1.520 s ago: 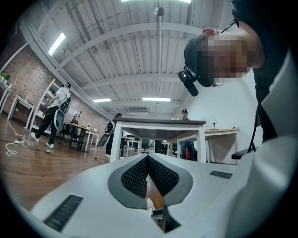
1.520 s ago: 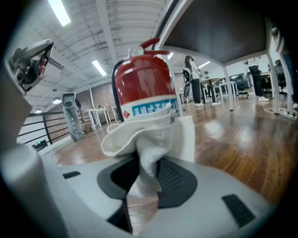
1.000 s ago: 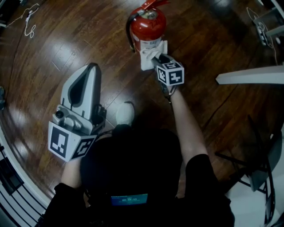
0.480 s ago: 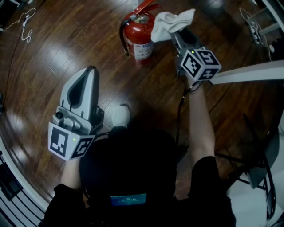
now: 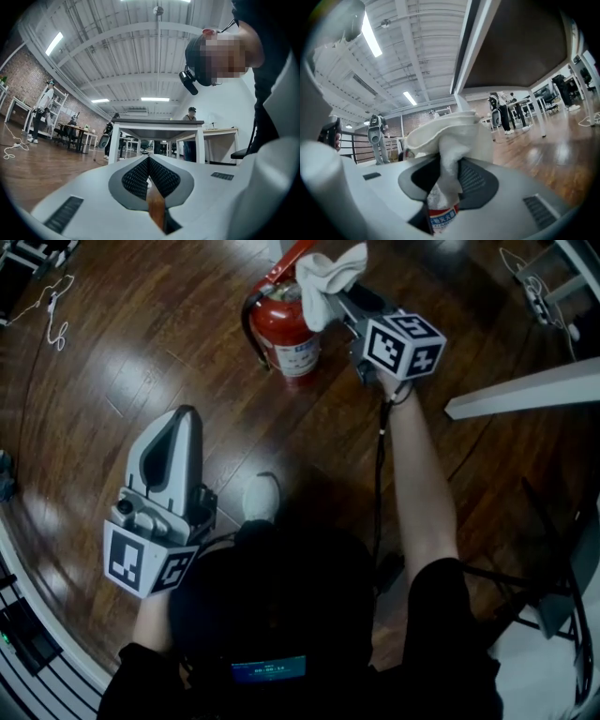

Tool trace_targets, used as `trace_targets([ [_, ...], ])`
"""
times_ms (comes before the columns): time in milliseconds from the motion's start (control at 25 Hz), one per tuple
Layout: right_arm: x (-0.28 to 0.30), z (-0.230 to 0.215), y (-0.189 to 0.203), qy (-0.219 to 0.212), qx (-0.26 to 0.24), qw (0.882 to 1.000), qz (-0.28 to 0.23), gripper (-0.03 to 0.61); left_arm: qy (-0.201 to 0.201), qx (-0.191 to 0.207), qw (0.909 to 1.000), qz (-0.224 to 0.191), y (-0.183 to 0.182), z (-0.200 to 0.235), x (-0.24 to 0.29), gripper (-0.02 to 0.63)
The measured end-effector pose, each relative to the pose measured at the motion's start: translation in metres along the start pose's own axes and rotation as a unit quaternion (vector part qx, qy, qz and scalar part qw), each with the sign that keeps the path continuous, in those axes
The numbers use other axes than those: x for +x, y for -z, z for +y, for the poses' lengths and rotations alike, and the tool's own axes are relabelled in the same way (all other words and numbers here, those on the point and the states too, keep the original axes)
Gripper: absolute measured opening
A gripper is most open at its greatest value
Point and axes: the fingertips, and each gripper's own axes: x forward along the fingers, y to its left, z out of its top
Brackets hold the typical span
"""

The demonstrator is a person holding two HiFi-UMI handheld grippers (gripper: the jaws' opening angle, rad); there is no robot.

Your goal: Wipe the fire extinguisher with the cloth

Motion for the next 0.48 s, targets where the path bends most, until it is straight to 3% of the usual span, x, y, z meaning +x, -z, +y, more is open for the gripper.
trace_targets([
  [160, -0.003, -0.023, 0.037, 0.031, 0.039, 0.999, 0.001, 0.123, 0.003, -0.003, 1.0000, 0.001, 0.000, 0.004, 0.003, 0.002],
  [480, -0.006, -0.047, 0.179, 0.092, 0.101, 0.986, 0.099, 0.118, 0.002, -0.003, 1.0000, -0.001, 0.001, 0.006, 0.004, 0.002],
])
